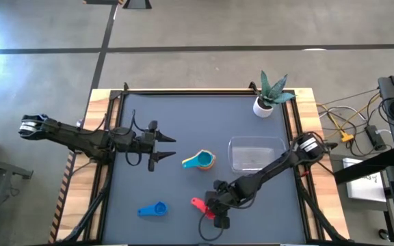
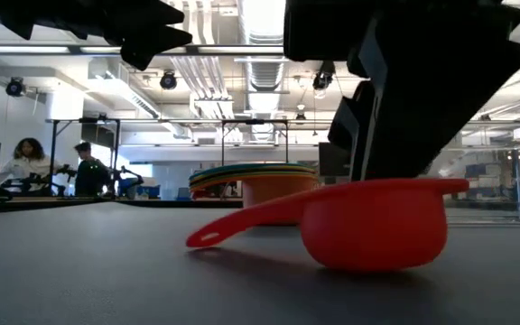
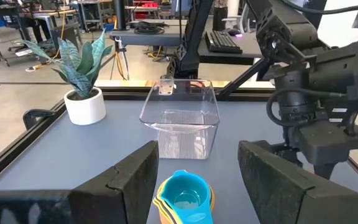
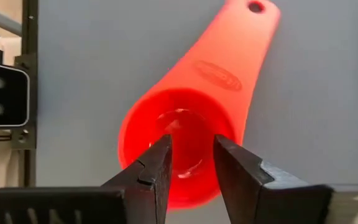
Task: Nest measuring cups in basket
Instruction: Stack the red measuring cup on top of the light blue measuring cup
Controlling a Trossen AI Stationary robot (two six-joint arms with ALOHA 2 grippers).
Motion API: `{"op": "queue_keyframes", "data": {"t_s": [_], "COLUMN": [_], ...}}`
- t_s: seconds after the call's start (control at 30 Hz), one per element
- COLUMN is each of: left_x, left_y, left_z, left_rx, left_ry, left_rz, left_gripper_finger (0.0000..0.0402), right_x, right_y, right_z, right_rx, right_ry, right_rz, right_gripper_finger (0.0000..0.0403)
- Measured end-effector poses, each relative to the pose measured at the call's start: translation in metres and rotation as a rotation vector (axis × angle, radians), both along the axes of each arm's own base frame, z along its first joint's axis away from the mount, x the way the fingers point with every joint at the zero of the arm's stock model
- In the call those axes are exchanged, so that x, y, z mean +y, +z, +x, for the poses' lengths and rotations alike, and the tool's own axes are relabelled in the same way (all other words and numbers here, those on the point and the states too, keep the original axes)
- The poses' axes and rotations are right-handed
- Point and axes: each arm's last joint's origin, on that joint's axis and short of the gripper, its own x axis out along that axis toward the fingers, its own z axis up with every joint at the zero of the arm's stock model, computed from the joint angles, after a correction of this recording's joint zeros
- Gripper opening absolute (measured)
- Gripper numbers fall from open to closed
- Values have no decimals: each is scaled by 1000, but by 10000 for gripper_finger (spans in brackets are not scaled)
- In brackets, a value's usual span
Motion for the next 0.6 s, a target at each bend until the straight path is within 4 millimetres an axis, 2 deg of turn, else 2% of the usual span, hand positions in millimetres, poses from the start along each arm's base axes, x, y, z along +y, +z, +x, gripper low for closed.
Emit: {"op": "queue_keyframes", "data": {"t_s": [0.33,0.6], "left_x": [0,0], "left_y": [0,0], "left_z": [0,0], "left_rx": [3,3], "left_ry": [0,-1], "left_rz": [0,0], "left_gripper_finger": [203,204], "right_x": [1,-5], "right_y": [17,16], "right_z": [4,-1], "right_rx": [-38,33], "right_ry": [0,-40], "right_rz": [1,-87], "right_gripper_finger": [100,100]}}
